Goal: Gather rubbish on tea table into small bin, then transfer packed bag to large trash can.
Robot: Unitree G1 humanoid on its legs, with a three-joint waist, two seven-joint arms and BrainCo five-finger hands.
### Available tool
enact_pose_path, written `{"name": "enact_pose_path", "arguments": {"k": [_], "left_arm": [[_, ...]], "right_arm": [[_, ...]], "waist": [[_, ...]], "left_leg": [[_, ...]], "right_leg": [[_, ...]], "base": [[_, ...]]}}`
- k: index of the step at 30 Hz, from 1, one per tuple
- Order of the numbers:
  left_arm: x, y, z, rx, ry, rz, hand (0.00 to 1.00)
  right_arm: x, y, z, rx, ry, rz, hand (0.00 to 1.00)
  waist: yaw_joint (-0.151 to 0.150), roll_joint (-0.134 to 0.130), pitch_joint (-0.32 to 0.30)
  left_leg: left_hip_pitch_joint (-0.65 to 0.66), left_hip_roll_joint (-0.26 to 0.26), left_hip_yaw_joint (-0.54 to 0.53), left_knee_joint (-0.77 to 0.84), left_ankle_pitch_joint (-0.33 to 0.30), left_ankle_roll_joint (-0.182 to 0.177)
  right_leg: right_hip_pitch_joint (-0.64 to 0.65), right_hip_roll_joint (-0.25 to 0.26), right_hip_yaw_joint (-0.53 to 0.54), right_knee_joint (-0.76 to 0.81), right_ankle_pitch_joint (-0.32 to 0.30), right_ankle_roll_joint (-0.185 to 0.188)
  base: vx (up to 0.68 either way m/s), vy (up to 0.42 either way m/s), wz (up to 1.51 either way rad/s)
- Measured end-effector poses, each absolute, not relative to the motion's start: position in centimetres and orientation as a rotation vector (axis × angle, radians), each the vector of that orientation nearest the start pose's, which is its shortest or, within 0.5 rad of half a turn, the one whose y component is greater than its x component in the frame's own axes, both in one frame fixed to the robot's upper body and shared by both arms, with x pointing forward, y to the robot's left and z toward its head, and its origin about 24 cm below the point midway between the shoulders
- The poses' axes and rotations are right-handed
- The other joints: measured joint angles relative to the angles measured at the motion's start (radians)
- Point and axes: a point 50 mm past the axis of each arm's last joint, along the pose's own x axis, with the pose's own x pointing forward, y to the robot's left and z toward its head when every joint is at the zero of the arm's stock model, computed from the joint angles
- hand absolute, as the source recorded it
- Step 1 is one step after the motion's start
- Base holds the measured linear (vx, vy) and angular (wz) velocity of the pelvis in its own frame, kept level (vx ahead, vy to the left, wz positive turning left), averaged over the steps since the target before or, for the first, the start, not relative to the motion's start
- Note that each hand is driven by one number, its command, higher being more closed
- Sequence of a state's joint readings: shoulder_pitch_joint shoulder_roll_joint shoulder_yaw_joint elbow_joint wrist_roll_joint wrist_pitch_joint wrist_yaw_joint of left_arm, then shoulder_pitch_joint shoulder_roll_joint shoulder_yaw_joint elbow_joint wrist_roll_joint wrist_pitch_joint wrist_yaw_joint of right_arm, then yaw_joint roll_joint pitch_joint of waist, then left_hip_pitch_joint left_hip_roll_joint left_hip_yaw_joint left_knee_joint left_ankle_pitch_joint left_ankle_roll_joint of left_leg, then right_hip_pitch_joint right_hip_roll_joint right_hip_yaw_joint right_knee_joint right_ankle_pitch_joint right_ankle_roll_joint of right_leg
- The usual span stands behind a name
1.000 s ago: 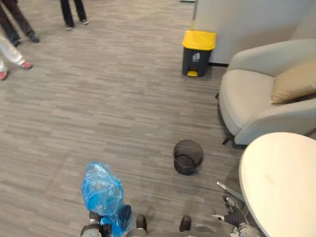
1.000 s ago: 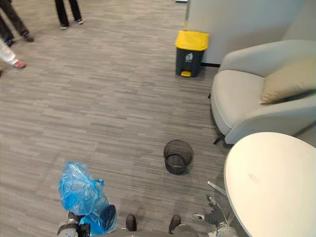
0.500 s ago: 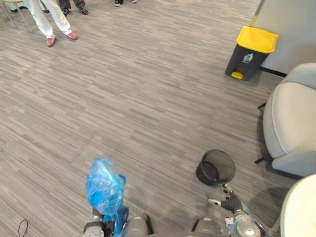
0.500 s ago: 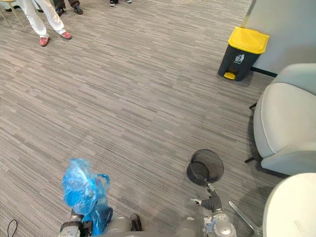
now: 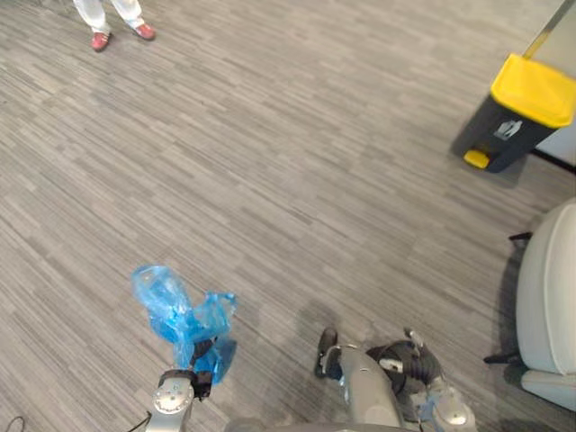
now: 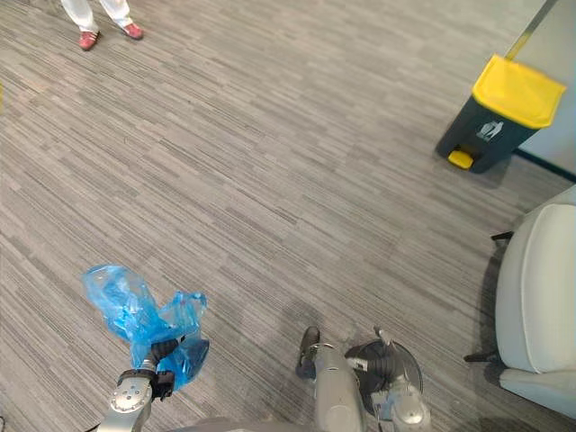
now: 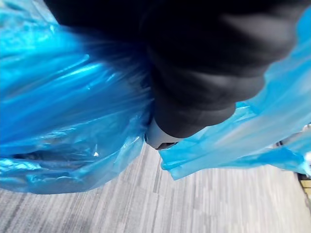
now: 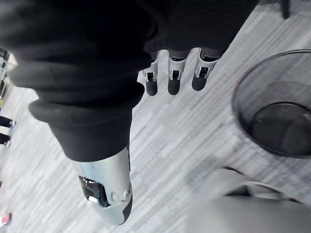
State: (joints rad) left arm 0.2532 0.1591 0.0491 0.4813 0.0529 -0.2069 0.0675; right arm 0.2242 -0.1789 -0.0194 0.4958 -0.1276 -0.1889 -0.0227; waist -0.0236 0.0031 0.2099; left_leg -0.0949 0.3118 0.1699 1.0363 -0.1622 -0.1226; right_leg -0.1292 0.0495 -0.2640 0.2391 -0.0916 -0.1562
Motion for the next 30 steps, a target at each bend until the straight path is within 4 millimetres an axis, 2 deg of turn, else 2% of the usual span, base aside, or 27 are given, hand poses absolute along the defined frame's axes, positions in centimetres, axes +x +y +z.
{"name": "enact_pose_path", "arguments": {"k": [1,2,4,5,6,7,8,9,10,11,12,13,14,15,16,17,19,20,22,23,24,25,26,27,28,29,30], "left_arm": [[14.6,21.9,-8.6,0.215,0.517,0.161,1.00],[14.7,21.8,-8.5,0.215,0.510,0.160,1.00],[14.9,21.8,-8.1,0.215,0.485,0.160,1.00],[15.0,21.8,-8.1,0.215,0.483,0.159,1.00],[15.2,21.7,-7.9,0.210,0.472,0.161,1.00],[15.0,21.5,-8.0,0.200,0.472,0.169,1.00],[14.9,21.3,-8.0,0.194,0.474,0.167,1.00],[14.3,21.1,-8.2,0.185,0.487,0.171,1.00],[14.1,21.4,-8.2,0.194,0.492,0.172,1.00],[14.2,21.7,-8.2,0.206,0.491,0.171,1.00],[14.4,21.8,-8.0,0.214,0.484,0.168,1.00],[14.5,22.0,-7.8,0.223,0.474,0.167,1.00],[14.7,22.1,-7.4,0.243,0.460,0.145,1.00],[14.8,22.0,-7.3,0.253,0.455,0.129,1.00],[14.9,22.1,-7.2,0.260,0.451,0.130,1.00],[15.0,22.2,-7.0,0.263,0.441,0.131,1.00],[15.4,22.4,-6.5,0.274,0.418,0.133,1.00],[15.7,22.5,-6.4,0.276,0.411,0.137,1.00],[16.2,22.7,-6.5,0.270,0.411,0.150,1.00],[16.2,22.9,-6.7,0.272,0.423,0.158,1.00],[16.0,23.1,-6.8,0.275,0.433,0.163,1.00],[15.9,22.8,-7.4,0.253,0.457,0.172,1.00],[15.9,22.6,-7.5,0.243,0.458,0.177,1.00],[16.0,22.4,-7.4,0.232,0.453,0.186,1.00],[15.9,21.7,-7.6,0.197,0.456,0.198,1.00],[15.7,21.4,-7.8,0.179,0.463,0.206,1.00],[15.6,20.9,-7.9,0.159,0.465,0.205,1.00]], "right_arm": [[16.0,-21.2,-8.0,-0.292,0.491,-0.052,0.00],[16.3,-21.2,-7.7,-0.295,0.476,-0.051,0.00],[16.9,-21.4,-7.4,-0.302,0.455,-0.051,0.00],[17.0,-21.4,-7.3,-0.302,0.455,-0.051,0.00],[17.3,-21.3,-7.2,-0.302,0.447,-0.050,0.00],[17.1,-21.4,-7.4,-0.304,0.460,-0.053,0.00],[16.9,-21.6,-7.5,-0.309,0.466,-0.057,0.00],[16.8,-21.8,-7.6,-0.317,0.474,-0.058,0.00],[16.6,-21.2,-7.8,-0.298,0.480,-0.059,0.00],[16.0,-20.9,-8.1,-0.288,0.496,-0.059,0.00],[16.0,-20.4,-8.2,-0.279,0.496,-0.051,0.00],[16.1,-20.2,-8.2,-0.278,0.492,-0.047,0.00],[16.1,-19.8,-8.3,-0.274,0.491,-0.038,0.00],[15.8,-19.5,-8.5,-0.278,0.504,-0.030,0.00],[15.7,-19.3,-8.6,-0.278,0.507,-0.027,0.00],[15.8,-19.2,-8.6,-0.283,0.505,-0.020,0.00],[16.1,-19.2,-8.4,-0.285,0.496,-0.019,0.00],[16.2,-19.2,-8.6,-0.288,0.503,-0.017,0.00],[16.7,-19.4,-9.1,-0.292,0.527,-0.013,0.00],[16.7,-19.4,-9.2,-0.296,0.533,-0.014,0.00],[16.5,-19.5,-9.3,-0.296,0.541,-0.014,0.00],[16.4,-20.0,-9.6,-0.310,0.562,-0.017,0.00],[16.5,-20.0,-9.7,-0.314,0.574,-0.014,0.00],[17.0,-20.0,-9.2,-0.316,0.549,-0.015,0.00],[17.4,-20.4,-8.7,-0.331,0.522,-0.018,0.00],[17.5,-20.5,-8.4,-0.338,0.512,-0.020,0.00],[17.5,-20.6,-8.1,-0.335,0.498,-0.031,0.00]], "waist": [[0.012,-0.016,-0.003],[0.017,-0.018,-0.003],[0.052,-0.025,0.005],[0.063,-0.025,0.008],[0.070,-0.023,0.014],[0.069,-0.015,0.011],[0.069,-0.003,0.003],[0.078,0.013,-0.012],[0.091,-0.030,-0.035],[0.090,-0.059,-0.052],[0.084,-0.079,-0.061],[0.077,-0.082,-0.055],[0.054,-0.080,-0.047],[0.034,-0.079,-0.045],[0.032,-0.079,-0.045],[0.034,-0.078,-0.044],[0.032,-0.071,-0.044],[0.023,-0.063,-0.040],[0.008,-0.053,-0.033],[0.007,-0.053,-0.034],[0.006,-0.056,-0.035],[-0.002,-0.045,-0.046],[0.001,-0.030,-0.047],[0.010,-0.018,-0.041],[0.012,0.016,-0.024],[0.020,0.033,-0.019],[0.041,0.045,-0.018]], "left_leg": [[-0.075,-0.024,0.027,0.007,-0.046,0.048],[-0.116,-0.043,0.029,-0.017,-0.060,0.071],[-0.252,-0.117,-0.004,-0.147,-0.095,0.100],[-0.280,-0.143,-0.031,-0.207,-0.094,0.098],[-0.307,-0.185,-0.087,-0.358,-0.081,0.077],[-0.307,-0.211,-0.129,-0.535,-0.045,0.037],[-0.301,-0.207,-0.153,-0.615,-0.022,0.025],[-0.290,-0.195,-0.165,-0.626,0.042,0.031],[-0.271,-0.215,-0.108,-0.589,0.045,0.051],[-0.257,-0.224,-0.068,-0.587,0.032,0.071],[-0.229,-0.234,-0.031,-0.572,-0.003,0.093],[-0.205,-0.235,-0.015,-0.569,-0.021,0.104],[-0.153,-0.239,0.003,-0.570,-0.055,0.123],[-0.096,-0.240,0.025,-0.580,-0.080,0.134],[-0.064,-0.239,0.041,-0.592,-0.090,0.138],[0.000,-0.239,0.065,-0.626,-0.112,0.137],[0.068,-0.231,0.084,-0.685,-0.129,0.127],[0.097,-0.218,0.086,-0.713,-0.128,0.124],[0.178,-0.203,0.086,-0.788,-0.126,0.086],[0.233,-0.205,0.087,-0.822,-0.133,0.054],[0.265,-0.205,0.083,-0.821,-0.150,0.026],[0.279,-0.185,0.070,-0.768,-0.164,0.001],[0.263,-0.161,0.079,-0.715,-0.150,-0.022],[0.199,-0.131,0.075,-0.539,-0.089,-0.027],[0.119,-0.072,0.063,-0.304,0.033,0.026],[0.076,-0.038,0.053,-0.188,0.057,0.038],[0.001,0.003,0.047,-0.006,0.017,0.040]], "right_leg": [[0.089,0.016,0.062,-0.065,0.000,-0.001],[0.115,0.019,0.089,-0.090,-0.001,-0.001],[0.174,0.026,0.187,-0.139,-0.024,-0.005],[0.186,0.024,0.211,-0.141,-0.034,0.006],[0.216,0.021,0.269,-0.141,-0.061,0.023],[0.242,0.019,0.309,-0.137,-0.094,0.045],[0.251,0.024,0.333,-0.126,-0.118,0.056],[0.244,0.033,0.391,-0.049,-0.194,0.071],[0.226,-0.007,0.416,0.042,-0.266,0.109],[0.201,-0.035,0.414,0.106,-0.293,0.146],[0.137,-0.065,0.381,0.270,-0.292,0.221],[0.100,-0.078,0.362,0.367,-0.274,0.294],[0.017,-0.107,0.322,0.562,-0.231,0.397],[-0.039,-0.143,0.272,0.684,-0.232,0.359],[-0.063,-0.160,0.244,0.708,-0.238,0.330],[-0.115,-0.184,0.187,0.707,-0.247,0.277],[-0.192,-0.201,0.086,0.606,-0.264,0.242],[-0.215,-0.194,0.039,0.493,-0.258,0.236],[-0.263,-0.163,-0.018,0.232,-0.155,0.210],[-0.262,-0.138,-0.021,0.083,-0.029,0.186],[-0.262,-0.121,-0.012,0.045,0.085,0.132],[-0.259,-0.104,-0.012,0.098,0.140,0.076],[-0.256,-0.090,-0.026,0.114,0.128,0.076],[-0.226,-0.077,-0.035,0.111,0.075,0.055],[-0.152,-0.043,-0.024,0.071,0.057,0.046],[-0.106,-0.020,-0.015,0.043,0.047,0.040],[-0.022,0.019,0.016,-0.005,0.026,0.030]], "base": [[0.59,-0.085,-1.15],[0.69,-0.058,-1.22],[0.52,0.053,-1.30],[0.49,0.147,-1.48],[0.49,0.212,-1.38],[0.48,0.245,-1.33],[0.50,0.317,-1.42],[0.52,0.361,-1.48],[0.54,0.345,-1.51],[0.55,0.287,-1.23],[0.43,0.191,-0.82],[0.50,0.250,-0.75],[0.55,0.272,-0.46],[0.53,0.248,-0.39],[0.54,0.181,-0.45],[0.35,0.081,-0.51],[0.45,0.053,-0.34],[0.47,0.019,-0.02],[0.53,-0.032,0.08],[0.72,-0.103,0.08],[0.76,-0.157,0.17],[0.64,-0.158,0.03],[0.63,-0.184,-0.14],[0.60,-0.209,-0.46],[0.59,-0.186,-0.44],[0.58,-0.119,-0.58],[0.56,-0.035,-0.67]]}}
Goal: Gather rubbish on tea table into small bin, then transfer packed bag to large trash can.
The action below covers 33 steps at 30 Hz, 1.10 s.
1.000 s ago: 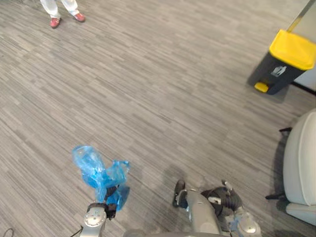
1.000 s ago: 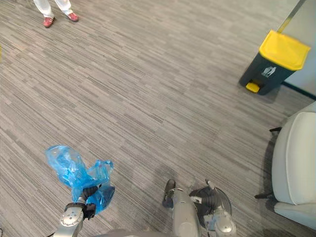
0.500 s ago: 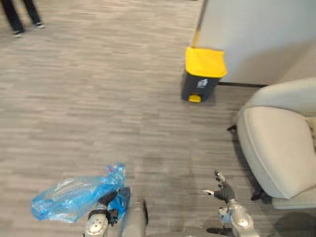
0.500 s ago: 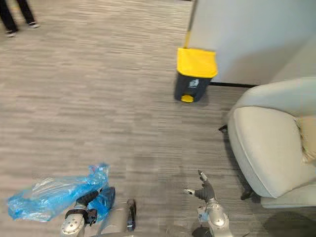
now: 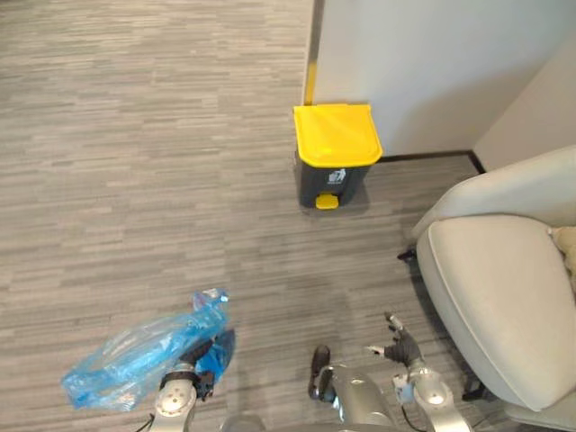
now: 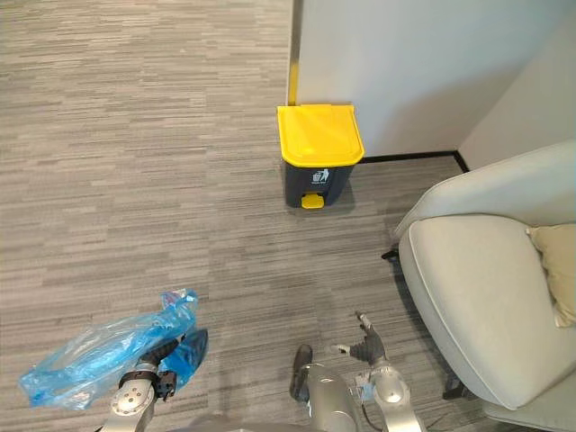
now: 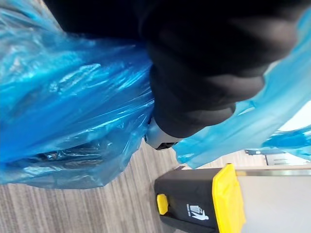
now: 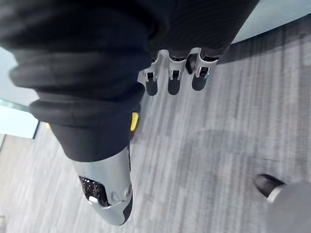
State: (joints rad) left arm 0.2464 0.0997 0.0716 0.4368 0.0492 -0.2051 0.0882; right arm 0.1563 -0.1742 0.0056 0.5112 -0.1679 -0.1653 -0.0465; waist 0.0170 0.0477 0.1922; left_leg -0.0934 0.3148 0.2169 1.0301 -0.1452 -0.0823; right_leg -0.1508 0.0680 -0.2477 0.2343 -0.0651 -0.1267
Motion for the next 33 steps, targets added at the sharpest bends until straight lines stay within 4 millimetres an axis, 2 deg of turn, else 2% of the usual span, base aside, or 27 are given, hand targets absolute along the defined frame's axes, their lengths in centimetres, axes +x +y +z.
{"name": "enact_pose_path", "arguments": {"k": [1,2,3,4,5,7,8,9,10,11,12,13,14,15,16,17,18,20,21,22,23,24,27,29,31,32,33], "left_arm": [[15.6,20.7,-7.9,0.154,0.463,0.201,1.00],[15.6,20.6,-7.9,0.152,0.462,0.201,1.00],[15.6,20.7,-7.9,0.149,0.460,0.203,1.00],[15.6,20.6,-7.9,0.144,0.464,0.203,1.00],[15.5,20.5,-7.9,0.142,0.465,0.203,1.00],[15.4,20.2,-8.0,0.137,0.465,0.188,1.00],[15.3,19.8,-8.1,0.124,0.470,0.187,1.00],[15.2,19.6,-8.2,0.117,0.473,0.183,1.00],[15.1,19.8,-8.3,0.125,0.480,0.186,1.00],[15.6,20.0,-8.2,0.133,0.476,0.182,1.00],[16.0,19.7,-8.1,0.133,0.467,0.168,1.00],[15.9,19.5,-8.1,0.133,0.470,0.162,1.00],[15.7,19.5,-8.3,0.137,0.478,0.155,1.00],[15.6,19.5,-8.3,0.150,0.481,0.141,1.00],[15.5,19.8,-8.3,0.167,0.485,0.136,1.00],[15.7,20.2,-8.1,0.181,0.478,0.135,1.00],[15.9,20.4,-8.0,0.190,0.474,0.134,1.00],[16.0,20.5,-7.9,0.194,0.469,0.135,1.00],[16.0,20.5,-7.9,0.194,0.468,0.135,1.00],[16.0,20.6,-7.9,0.195,0.467,0.136,1.00],[15.8,21.1,-8.0,0.206,0.477,0.148,1.00],[15.6,20.9,-8.3,0.192,0.494,0.155,1.00],[15.7,19.8,-8.4,0.152,0.489,0.150,1.00],[16.2,19.2,-8.3,0.135,0.478,0.144,1.00],[16.3,19.0,-8.3,0.131,0.475,0.137,1.00],[16.2,18.9,-8.3,0.130,0.476,0.137,1.00],[16.1,18.9,-8.4,0.130,0.479,0.136,1.00]], "right_arm": [[17.9,-20.2,-7.8,-0.324,0.474,-0.033,0.00],[18.0,-20.1,-7.5,-0.320,0.460,-0.035,0.00],[18.4,-19.8,-7.3,-0.315,0.440,-0.040,0.00],[18.6,-19.8,-7.1,-0.315,0.432,-0.047,0.00],[18.8,-19.9,-7.0,-0.315,0.427,-0.051,0.00],[18.6,-20.0,-7.1,-0.316,0.435,-0.054,0.00],[18.5,-20.3,-7.2,-0.320,0.441,-0.065,0.00],[18.5,-20.7,-7.3,-0.332,0.449,-0.075,0.00],[18.5,-20.5,-7.6,-0.323,0.464,-0.080,0.00],[18.5,-20.4,-7.7,-0.317,0.472,-0.085,0.00],[18.1,-20.6,-7.9,-0.311,0.484,-0.099,0.00],[18.1,-20.6,-7.9,-0.307,0.487,-0.104,0.00],[18.1,-20.4,-8.0,-0.301,0.487,-0.104,0.00],[18.1,-20.2,-8.0,-0.293,0.490,-0.103,0.00],[17.7,-19.7,-8.4,-0.280,0.505,-0.095,0.00],[17.6,-19.3,-8.5,-0.266,0.507,-0.093,0.00],[17.6,-19.2,-8.5,-0.262,0.508,-0.094,0.00],[17.6,-19.2,-8.7,-0.260,0.517,-0.098,0.00],[17.4,-19.3,-8.8,-0.259,0.524,-0.100,0.00],[17.2,-19.3,-8.9,-0.258,0.530,-0.101,0.00],[16.8,-19.2,-9.2,-0.251,0.544,-0.103,0.00],[16.6,-19.6,-9.3,-0.255,0.556,-0.114,0.00],[16.7,-20.2,-9.1,-0.255,0.550,-0.142,0.00],[16.2,-20.7,-9.3,-0.251,0.564,-0.163,0.00],[15.4,-21.2,-9.5,-0.236,0.584,-0.194,0.00],[15.2,-21.5,-9.6,-0.229,0.588,-0.214,0.00],[15.2,-21.5,-9.6,-0.217,0.588,-0.221,0.00]], "waist": [[0.018,-0.018,0.006],[0.027,-0.028,0.005],[0.037,-0.048,0.006],[0.052,-0.055,0.008],[0.056,-0.055,0.010],[0.055,-0.056,0.011],[0.056,-0.051,0.002],[0.058,-0.021,-0.014],[0.057,-0.038,-0.015],[0.049,-0.066,-0.025],[0.051,-0.081,-0.023],[0.051,-0.086,-0.023],[0.047,-0.087,-0.022],[0.039,-0.088,-0.022],[0.024,-0.090,-0.023],[0.021,-0.097,-0.027],[0.018,-0.097,-0.027],[-0.005,-0.096,-0.026],[-0.003,-0.095,-0.026],[-0.001,-0.098,-0.028],[-0.002,-0.132,-0.038],[0.000,-0.108,-0.045],[-0.001,-0.069,-0.054],[-0.004,-0.062,-0.053],[-0.001,-0.063,-0.052],[0.000,-0.071,-0.050],[0.001,-0.079,-0.048]], "left_leg": [[-0.075,-0.004,0.000,0.080,-0.034,0.004],[-0.111,-0.006,0.010,0.090,-0.044,0.010],[-0.179,-0.021,0.033,0.050,-0.064,0.032],[-0.234,-0.040,0.040,-0.036,-0.075,0.051],[-0.254,-0.053,0.040,-0.092,-0.077,0.053],[-0.280,-0.116,0.028,-0.330,-0.068,0.040],[-0.265,-0.158,0.014,-0.548,-0.024,0.007],[-0.253,-0.179,-0.024,-0.656,0.124,0.070],[-0.250,-0.195,-0.022,-0.640,0.131,0.114],[-0.236,-0.236,-0.015,-0.646,0.093,0.126],[-0.209,-0.254,0.007,-0.643,0.052,0.133],[-0.177,-0.270,0.011,-0.638,0.023,0.140],[-0.140,-0.280,0.011,-0.634,-0.010,0.148],[-0.098,-0.286,0.011,-0.631,-0.038,0.154],[-0.030,-0.287,0.007,-0.635,-0.069,0.159],[0.012,-0.286,0.000,-0.659,-0.078,0.158],[0.030,-0.286,-0.009,-0.670,-0.081,0.156],[0.068,-0.281,-0.049,-0.683,-0.086,0.146],[0.084,-0.280,-0.053,-0.681,-0.096,0.129],[0.098,-0.283,-0.053,-0.678,-0.110,0.108],[0.117,-0.296,-0.065,-0.664,-0.136,0.089],[0.127,-0.273,-0.085,-0.664,-0.142,0.077],[0.122,-0.241,-0.108,-0.698,-0.141,0.061],[0.126,-0.234,-0.110,-0.695,-0.126,0.035],[0.117,-0.225,-0.099,-0.627,-0.115,0.017],[0.077,-0.226,-0.085,-0.522,-0.098,-0.010],[0.060,-0.222,-0.061,-0.500,-0.119,0.012]], "right_leg": [[0.075,0.003,0.032,-0.036,-0.019,-0.003],[0.103,0.003,0.047,-0.054,-0.024,-0.006],[0.153,-0.004,0.075,-0.091,-0.039,0.001],[0.196,-0.010,0.101,-0.111,-0.054,0.014],[0.216,-0.014,0.112,-0.120,-0.063,0.019],[0.259,-0.036,0.133,-0.132,-0.100,0.046],[0.277,-0.045,0.143,-0.138,-0.123,0.075],[0.293,-0.039,0.159,-0.132,-0.156,0.101],[0.295,-0.058,0.167,-0.114,-0.178,0.117],[0.280,-0.103,0.166,-0.048,-0.204,0.158],[0.250,-0.133,0.168,0.062,-0.225,0.194],[0.223,-0.156,0.167,0.175,-0.228,0.204],[0.173,-0.178,0.163,0.329,-0.208,0.241],[0.126,-0.200,0.165,0.480,-0.191,0.262],[0.063,-0.216,0.150,0.611,-0.211,0.230],[-0.005,-0.225,0.120,0.617,-0.228,0.206],[-0.036,-0.225,0.106,0.597,-0.231,0.200],[-0.067,-0.201,0.093,0.413,-0.226,0.201],[-0.065,-0.185,0.099,0.329,-0.207,0.202],[-0.062,-0.175,0.119,0.242,-0.157,0.190],[-0.064,-0.176,0.136,0.173,-0.044,0.178],[-0.041,-0.166,0.113,0.171,-0.042,0.172],[-0.009,-0.137,0.066,0.097,-0.048,0.161],[0.025,-0.136,0.043,0.066,-0.048,0.160],[0.084,-0.138,0.020,0.024,-0.048,0.160],[0.124,-0.155,0.011,-0.003,-0.047,0.158],[0.140,-0.166,0.010,-0.013,-0.046,0.158]], "base": [[0.64,-0.057,-0.71],[0.51,-0.052,-0.65],[0.49,-0.038,-0.62],[0.48,0.024,-0.59],[0.57,0.093,-0.47],[0.46,0.147,-0.33],[0.49,0.209,-0.48],[0.52,0.236,-0.46],[0.54,0.254,-0.15],[0.54,0.227,0.00],[0.61,0.260,-0.01],[0.59,0.248,-0.14],[0.47,0.204,-0.04],[0.55,0.168,0.18],[0.58,0.106,0.30],[0.57,0.078,0.33],[0.45,0.008,0.38],[0.36,-0.041,0.61],[0.28,-0.049,0.47],[0.35,-0.103,0.37],[0.42,-0.148,0.42],[0.46,-0.182,0.36],[0.26,-0.119,0.22],[0.19,-0.096,0.39],[0.16,-0.052,0.42],[0.13,0.014,0.27],[0.14,0.033,0.29]]}}
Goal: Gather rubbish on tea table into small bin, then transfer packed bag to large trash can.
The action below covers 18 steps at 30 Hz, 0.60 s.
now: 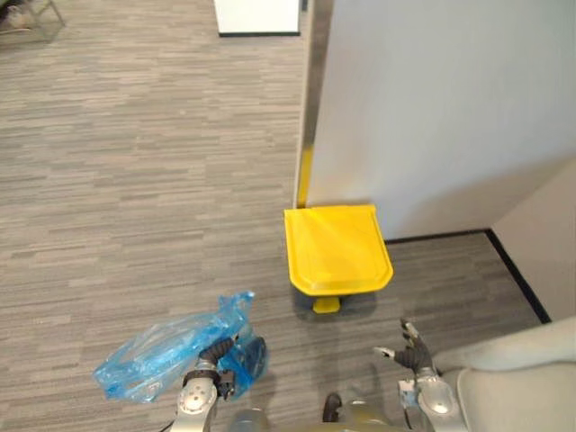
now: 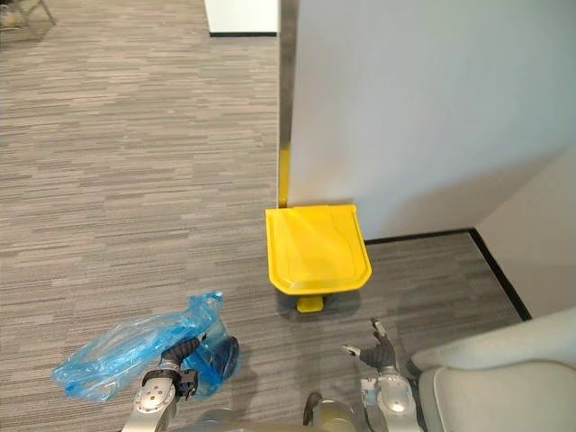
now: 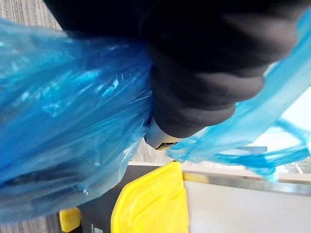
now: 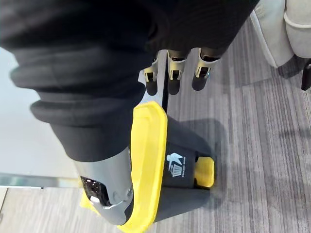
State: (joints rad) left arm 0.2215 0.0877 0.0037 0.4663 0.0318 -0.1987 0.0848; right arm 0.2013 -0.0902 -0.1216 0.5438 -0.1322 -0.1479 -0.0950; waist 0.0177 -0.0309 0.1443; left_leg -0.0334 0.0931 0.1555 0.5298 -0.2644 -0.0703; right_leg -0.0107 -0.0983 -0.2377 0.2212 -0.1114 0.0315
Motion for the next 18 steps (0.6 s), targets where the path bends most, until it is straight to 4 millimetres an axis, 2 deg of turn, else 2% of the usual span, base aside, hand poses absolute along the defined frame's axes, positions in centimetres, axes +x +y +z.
{"name": "enact_pose_path", "arguments": {"k": [1,2,3,5,7,11,15,18], "left_arm": [[16.1,18.9,-8.4,0.129,0.479,0.134,1.00],[16.1,18.6,-8.4,0.122,0.481,0.125,1.00],[16.1,18.6,-8.5,0.121,0.482,0.120,1.00],[15.6,19.1,-8.8,0.143,0.505,0.113,1.00],[14.9,19.6,-9.1,0.157,0.528,0.116,1.00],[14.4,19.9,-9.4,0.164,0.552,0.120,1.00],[14.2,20.2,-9.6,0.166,0.567,0.131,1.00],[13.7,20.5,-9.9,0.165,0.586,0.143,1.00]], "right_arm": [[15.1,-21.8,-9.6,-0.203,0.587,-0.254,0.00],[15.1,-22.5,-9.4,-0.205,0.582,-0.280,0.00],[15.1,-23.0,-9.3,-0.215,0.580,-0.292,0.00],[15.4,-22.2,-9.5,-0.186,0.582,-0.285,0.00],[15.1,-21.9,-9.8,-0.173,0.597,-0.284,0.00],[14.9,-21.9,-10.0,-0.172,0.607,-0.289,0.00],[14.4,-21.9,-10.6,-0.171,0.649,-0.285,0.00],[14.8,-21.7,-10.6,-0.178,0.642,-0.270,0.00]], "waist": [[-0.004,-0.002,0.000],[-0.002,0.015,-0.002],[-0.001,0.043,-0.009],[0.004,0.024,-0.014],[0.002,0.013,-0.020],[-0.001,0.014,-0.020],[0.000,0.021,-0.023],[0.001,0.024,-0.023]], "left_leg": [[-0.019,0.021,0.046,-0.041,-0.020,0.033],[-0.026,0.047,0.050,-0.146,0.025,0.007],[-0.024,0.060,0.047,-0.181,0.044,0.006],[0.001,0.022,0.066,-0.235,0.050,0.025],[0.016,0.006,0.083,-0.252,0.052,0.029],[0.041,-0.003,0.115,-0.284,0.057,0.035],[0.054,0.012,0.139,-0.301,0.060,0.036],[0.052,0.018,0.162,-0.304,0.059,0.035]], "right_leg": [[0.012,-0.015,-0.003,-0.005,0.001,0.002],[0.010,-0.010,-0.006,-0.006,0.003,0.006],[0.010,0.000,-0.003,-0.011,0.001,0.018],[0.004,-0.016,0.025,-0.039,0.016,0.048],[0.006,-0.027,0.046,-0.051,0.018,0.051],[0.006,-0.028,0.079,-0.072,0.030,0.068],[0.002,-0.007,0.108,-0.089,0.044,0.062],[-0.014,0.011,0.141,-0.107,0.064,0.057]], "base": [[0.10,0.082,0.14],[0.08,0.095,0.11],[0.07,0.144,-0.12],[0.05,0.144,-0.17],[0.01,0.106,-0.20],[-0.02,0.038,-0.26],[-0.03,-0.027,-0.20],[-0.04,-0.015,-0.34]]}}
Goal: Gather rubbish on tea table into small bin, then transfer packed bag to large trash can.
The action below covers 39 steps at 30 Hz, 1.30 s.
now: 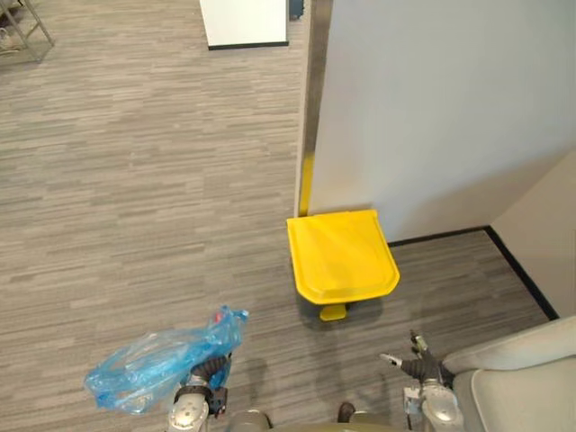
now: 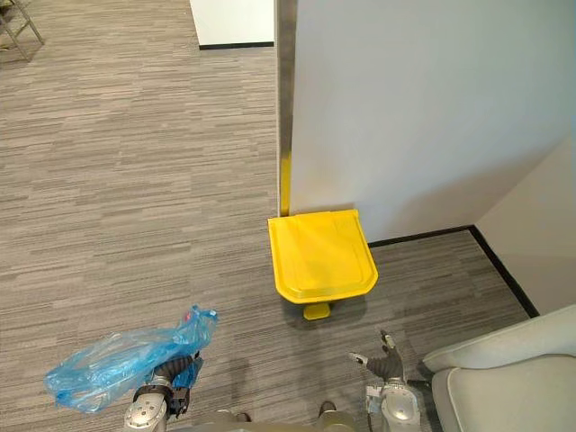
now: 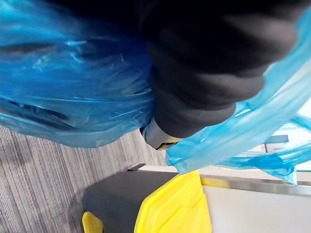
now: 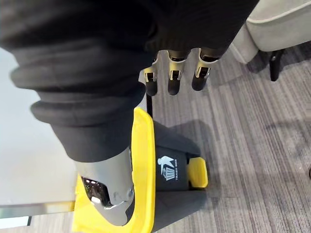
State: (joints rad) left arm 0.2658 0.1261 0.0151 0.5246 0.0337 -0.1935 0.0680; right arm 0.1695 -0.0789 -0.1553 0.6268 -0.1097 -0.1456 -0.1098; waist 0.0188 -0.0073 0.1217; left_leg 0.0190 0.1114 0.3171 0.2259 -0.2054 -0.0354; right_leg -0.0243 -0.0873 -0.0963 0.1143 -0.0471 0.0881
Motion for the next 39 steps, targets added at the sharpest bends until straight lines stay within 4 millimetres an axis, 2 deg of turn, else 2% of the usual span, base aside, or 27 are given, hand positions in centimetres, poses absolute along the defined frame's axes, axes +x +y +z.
{"name": "enact_pose_path", "arguments": {"k": [2,4,6,8,9,10,11,12,13,14,15,16,17,18,19,20,21,22,24,25,27,30,32,33,36,38,39], "left_arm": [[13.6,20.6,-10.0,0.166,0.591,0.147,1.00],[13.7,20.4,-10.0,0.164,0.590,0.145,1.00],[13.9,20.3,-9.8,0.165,0.580,0.136,1.00],[14.4,20.0,-9.6,0.161,0.565,0.128,1.00],[14.5,20.1,-9.5,0.166,0.560,0.132,1.00],[14.8,20.0,-9.4,0.167,0.549,0.127,1.00],[15.2,20.2,-9.1,0.179,0.536,0.127,1.00],[15.9,20.4,-8.8,0.194,0.516,0.124,1.00],[16.1,20.4,-8.7,0.195,0.511,0.125,1.00],[16.8,20.4,-8.4,0.197,0.494,0.127,1.00],[17.5,20.5,-8.1,0.200,0.479,0.132,1.00],[17.5,20.5,-8.1,0.202,0.479,0.133,1.00],[17.6,20.4,-8.3,0.199,0.486,0.144,1.00],[18.2,20.1,-8.1,0.190,0.472,0.145,1.00],[18.6,20.1,-7.8,0.196,0.459,0.141,1.00],[19.2,20.3,-7.4,0.206,0.441,0.139,1.00],[19.3,20.6,-7.3,0.209,0.433,0.149,1.00],[19.4,20.7,-7.2,0.210,0.431,0.152,1.00],[20.6,20.7,-6.7,0.215,0.405,0.146,1.00],[21.0,20.5,-6.7,0.215,0.402,0.137,1.00],[21.9,19.8,-6.3,0.211,0.378,0.105,1.00],[22.1,19.7,-6.1,0.209,0.372,0.086,1.00],[21.9,19.7,-6.2,0.212,0.370,0.079,1.00],[21.9,19.4,-6.1,0.217,0.363,0.066,1.00],[22.0,19.2,-6.0,0.222,0.352,0.054,1.00],[22.0,18.5,-6.1,0.228,0.352,0.022,1.00],[21.9,18.4,-6.1,0.229,0.353,0.016,1.00]], "right_arm": [[15.7,-21.8,-10.4,-0.188,0.630,-0.257,0.00],[16.5,-21.8,-10.0,-0.193,0.609,-0.254,0.00],[17.1,-21.8,-9.7,-0.195,0.590,-0.255,0.00],[17.2,-21.8,-9.4,-0.196,0.575,-0.258,0.00],[17.0,-21.8,-9.5,-0.195,0.583,-0.262,0.00],[17.0,-21.8,-9.5,-0.197,0.585,-0.268,0.00],[17.0,-21.9,-9.5,-0.198,0.586,-0.274,0.00],[16.9,-22.0,-9.5,-0.200,0.586,-0.279,0.00],[16.9,-22.1,-9.5,-0.201,0.587,-0.281,0.00],[16.7,-22.4,-9.6,-0.208,0.595,-0.286,0.00],[16.6,-22.9,-9.6,-0.222,0.604,-0.290,0.00],[16.5,-23.0,-9.6,-0.227,0.611,-0.292,0.00],[16.3,-23.8,-9.6,-0.244,0.621,-0.303,0.00],[16.3,-24.9,-9.3,-0.255,0.619,-0.333,0.00],[16.2,-25.2,-9.3,-0.251,0.619,-0.351,0.00],[15.4,-25.7,-9.5,-0.231,0.630,-0.394,0.00],[15.0,-26.0,-9.6,-0.210,0.647,-0.415,0.00],[15.1,-26.1,-9.6,-0.201,0.651,-0.425,0.00],[16.4,-25.3,-9.4,-0.163,0.630,-0.422,0.00],[16.7,-25.0,-9.4,-0.153,0.624,-0.417,0.00],[18.3,-24.0,-8.9,-0.113,0.583,-0.386,0.00],[20.4,-22.0,-8.0,-0.130,0.527,-0.286,0.00],[22.4,-19.7,-6.6,-0.150,0.439,-0.169,0.00],[24.1,-17.5,-5.4,-0.152,0.371,-0.092,0.00],[27.0,-14.5,-2.9,-0.163,0.252,0.017,0.00],[30.1,-13.3,0.4,-0.173,0.129,0.041,0.00],[30.7,-13.2,1.0,-0.177,0.110,0.041,0.00]], "waist": [[0.000,-0.002,0.002],[0.001,-0.003,0.005],[0.000,-0.015,0.024],[-0.002,-0.010,0.064],[-0.003,-0.007,0.075],[-0.002,-0.010,0.081],[-0.001,-0.015,0.086],[-0.004,-0.023,0.102],[-0.006,-0.024,0.107],[-0.007,-0.028,0.123],[-0.008,-0.021,0.150],[-0.007,-0.020,0.158],[-0.008,0.011,0.169],[-0.009,0.045,0.175],[-0.008,0.053,0.175],[-0.015,0.057,0.175],[-0.026,0.059,0.169],[-0.026,0.059,0.169],[-0.024,0.061,0.167],[-0.026,0.059,0.166],[-0.054,0.055,0.164],[-0.056,0.051,0.162],[-0.043,0.046,0.158],[-0.022,0.043,0.156],[-0.002,0.049,0.153],[-0.002,0.062,0.151],[-0.001,0.062,0.151]], "left_leg": [[-0.018,0.003,0.010,0.013,-0.008,-0.001],[-0.053,0.015,0.010,0.084,-0.053,0.006],[-0.055,0.024,0.007,0.156,-0.120,0.010],[-0.023,0.021,-0.008,0.204,-0.171,0.040],[-0.006,0.034,-0.018,0.239,-0.199,0.056],[-0.004,0.039,-0.025,0.258,-0.214,0.056],[-0.005,0.045,-0.041,0.289,-0.238,0.055],[-0.005,0.049,-0.071,0.344,-0.281,0.050],[-0.004,0.051,-0.077,0.356,-0.291,0.050],[-0.006,0.051,-0.100,0.402,-0.323,0.040],[0.018,0.053,-0.137,0.450,-0.368,0.015],[0.036,0.053,-0.151,0.461,-0.387,0.007],[0.073,0.076,-0.187,0.475,-0.437,-0.008],[0.088,0.107,-0.230,0.459,-0.460,-0.038],[0.095,0.111,-0.243,0.439,-0.462,-0.044],[0.139,0.123,-0.274,0.358,-0.448,-0.067],[0.173,0.142,-0.300,0.315,-0.398,-0.081],[0.164,0.158,-0.316,0.338,-0.372,-0.070],[0.085,0.212,-0.347,0.437,-0.254,-0.096],[0.081,0.220,-0.345,0.422,-0.230,-0.099],[0.089,0.233,-0.340,0.327,-0.173,-0.105],[0.075,0.239,-0.335,0.276,-0.167,-0.112],[0.036,0.238,-0.325,0.277,-0.167,-0.112],[0.011,0.239,-0.311,0.270,-0.167,-0.112],[-0.014,0.246,-0.312,0.225,-0.167,-0.112],[-0.022,0.257,-0.315,0.129,-0.169,-0.115],[-0.023,0.260,-0.314,0.117,-0.169,-0.116]], "right_leg": [[-0.025,0.003,0.019,0.009,0.003,0.002],[-0.070,0.001,0.035,0.080,-0.027,0.005],[-0.109,-0.017,0.043,0.223,-0.095,0.009],[-0.222,-0.037,0.024,0.515,-0.122,0.002],[-0.283,-0.039,0.007,0.540,-0.147,-0.014],[-0.304,-0.040,-0.011,0.516,-0.148,-0.013],[-0.332,-0.039,-0.032,0.455,-0.132,-0.004],[-0.368,-0.044,-0.060,0.295,-0.065,0.009],[-0.372,-0.048,-0.071,0.261,-0.047,0.016],[-0.387,-0.067,-0.105,0.152,-0.003,0.041],[-0.386,-0.075,-0.126,0.122,0.000,0.047],[-0.381,-0.074,-0.120,0.116,0.000,0.048],[-0.373,-0.059,-0.101,0.158,0.067,0.046],[-0.394,-0.032,-0.092,0.263,0.034,0.072],[-0.415,-0.033,-0.089,0.324,0.000,0.068],[-0.448,-0.034,-0.090,0.451,-0.099,0.034],[-0.447,-0.028,-0.111,0.509,-0.164,0.025],[-0.448,-0.023,-0.123,0.527,-0.180,0.013],[-0.434,0.024,-0.161,0.495,-0.187,-0.025],[-0.427,0.032,-0.168,0.477,-0.186,-0.027],[-0.404,0.039,-0.196,0.405,-0.171,-0.050],[-0.417,0.037,-0.208,0.382,-0.154,-0.056],[-0.446,0.032,-0.207,0.370,-0.135,-0.048],[-0.472,0.030,-0.204,0.370,-0.125,-0.055],[-0.512,0.032,-0.208,0.373,-0.116,-0.049],[-0.543,0.034,-0.231,0.375,-0.122,-0.040],[-0.549,0.034,-0.235,0.375,-0.122,-0.040]], "base": [[-0.06,-0.011,-0.32],[-0.05,0.023,-0.25],[-0.03,0.046,-0.09],[0.01,0.023,0.04],[0.05,0.043,0.09],[0.11,0.012,0.24],[0.16,-0.038,0.48],[0.18,-0.053,0.50],[0.21,-0.080,0.71],[0.23,-0.116,0.82],[0.27,-0.137,0.87],[0.37,-0.175,0.80],[0.47,-0.184,0.59],[0.49,-0.187,0.59],[0.61,-0.234,0.68],[0.64,-0.250,0.78],[0.67,-0.277,0.66],[0.55,-0.283,0.21],[0.42,-0.314,-0.07],[0.29,-0.251,0.12],[0.18,-0.154,0.30],[0.01,-0.043,0.22],[-0.12,-0.028,0.08],[-0.13,-0.040,0.06],[-0.14,-0.100,0.18],[-0.16,-0.174,0.49],[-0.19,-0.185,0.33]]}}
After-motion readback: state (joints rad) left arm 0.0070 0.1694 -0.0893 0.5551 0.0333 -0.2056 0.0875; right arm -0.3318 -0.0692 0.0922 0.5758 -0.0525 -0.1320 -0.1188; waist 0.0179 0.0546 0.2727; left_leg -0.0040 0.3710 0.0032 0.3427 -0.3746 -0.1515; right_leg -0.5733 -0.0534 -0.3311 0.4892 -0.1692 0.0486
